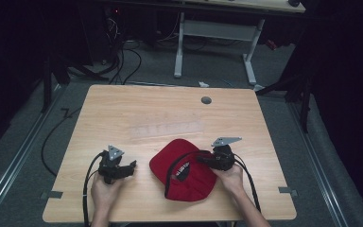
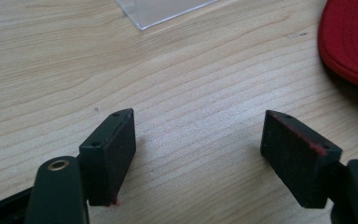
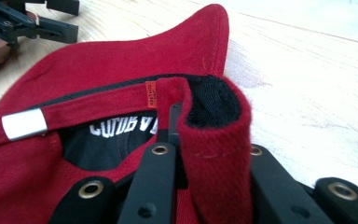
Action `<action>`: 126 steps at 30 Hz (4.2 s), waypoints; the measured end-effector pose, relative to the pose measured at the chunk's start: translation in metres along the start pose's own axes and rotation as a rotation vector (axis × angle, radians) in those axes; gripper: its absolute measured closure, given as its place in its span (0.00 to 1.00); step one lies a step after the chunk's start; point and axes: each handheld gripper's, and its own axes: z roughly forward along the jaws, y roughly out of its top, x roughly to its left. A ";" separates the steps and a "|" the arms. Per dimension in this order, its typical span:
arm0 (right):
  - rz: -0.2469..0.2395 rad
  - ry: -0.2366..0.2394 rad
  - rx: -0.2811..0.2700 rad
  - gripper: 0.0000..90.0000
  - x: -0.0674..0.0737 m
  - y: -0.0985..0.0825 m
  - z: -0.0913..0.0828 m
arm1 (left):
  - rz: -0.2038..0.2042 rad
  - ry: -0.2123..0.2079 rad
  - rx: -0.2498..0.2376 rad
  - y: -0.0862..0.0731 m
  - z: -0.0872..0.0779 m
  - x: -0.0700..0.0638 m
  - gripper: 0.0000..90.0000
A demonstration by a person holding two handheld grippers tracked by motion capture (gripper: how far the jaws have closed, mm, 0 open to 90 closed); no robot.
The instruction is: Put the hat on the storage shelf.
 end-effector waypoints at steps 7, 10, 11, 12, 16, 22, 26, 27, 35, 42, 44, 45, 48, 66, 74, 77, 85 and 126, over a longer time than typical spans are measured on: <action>0.020 0.007 -0.014 0.92 0.002 0.002 -0.009 | 0.002 -0.001 0.001 0.000 0.000 0.000 0.29; 0.020 -0.001 -0.024 0.93 0.002 0.003 -0.013 | 0.002 0.000 0.003 0.000 0.000 0.000 0.29; 0.021 -0.003 -0.028 0.93 0.002 0.004 -0.015 | 0.002 0.000 0.003 0.000 0.000 0.000 0.29; 0.021 -0.003 -0.033 0.93 0.002 0.004 -0.017 | 0.002 -0.001 0.004 0.000 0.000 0.000 0.29; 0.028 -0.002 -0.051 0.93 0.001 0.004 -0.022 | 0.002 0.001 0.004 0.000 0.000 0.000 0.29; 0.048 0.001 -0.079 0.93 -0.001 0.005 -0.030 | 0.000 0.002 0.002 0.000 0.000 -0.001 0.29; 0.064 -0.006 -0.085 0.93 -0.004 0.006 -0.034 | 0.002 -0.002 0.007 -0.001 0.001 -0.002 0.26; 0.063 -0.008 -0.085 0.93 -0.005 0.007 -0.034 | 0.004 -0.003 0.009 -0.001 0.001 -0.002 0.25; 0.049 -0.003 -0.101 0.93 -0.002 0.018 -0.042 | -0.006 0.008 0.007 -0.001 0.002 -0.003 0.23; 0.055 0.013 -0.128 0.93 0.004 0.027 -0.049 | 0.017 -0.013 0.012 -0.003 -0.001 -0.007 0.26; 0.061 0.025 -0.133 0.93 0.004 0.028 -0.050 | 0.035 -0.032 0.007 -0.005 -0.003 -0.012 0.26; 0.067 0.031 -0.135 0.93 0.005 0.029 -0.050 | 0.045 -0.047 0.003 -0.006 -0.005 -0.014 0.26; 0.074 0.033 -0.139 0.93 0.005 0.031 -0.051 | 0.077 -0.091 -0.008 -0.005 -0.012 -0.025 0.25; 0.125 0.049 -0.151 0.93 0.004 0.040 -0.044 | 0.225 -0.261 0.008 -0.009 -0.032 -0.076 0.22; 0.118 0.057 -0.158 0.93 0.008 0.049 -0.044 | 0.244 -0.285 0.017 -0.010 -0.025 -0.091 0.21; 0.121 0.062 -0.159 0.93 0.010 0.052 -0.044 | 0.239 -0.285 0.015 -0.010 -0.023 -0.092 0.20; 0.117 0.037 -0.119 0.93 0.012 0.052 -0.036 | 0.263 -0.270 -0.015 -0.009 -0.024 -0.093 0.19; 0.125 0.158 -0.029 0.91 0.036 0.055 -0.010 | 0.335 -0.349 0.025 0.009 -0.044 -0.095 0.68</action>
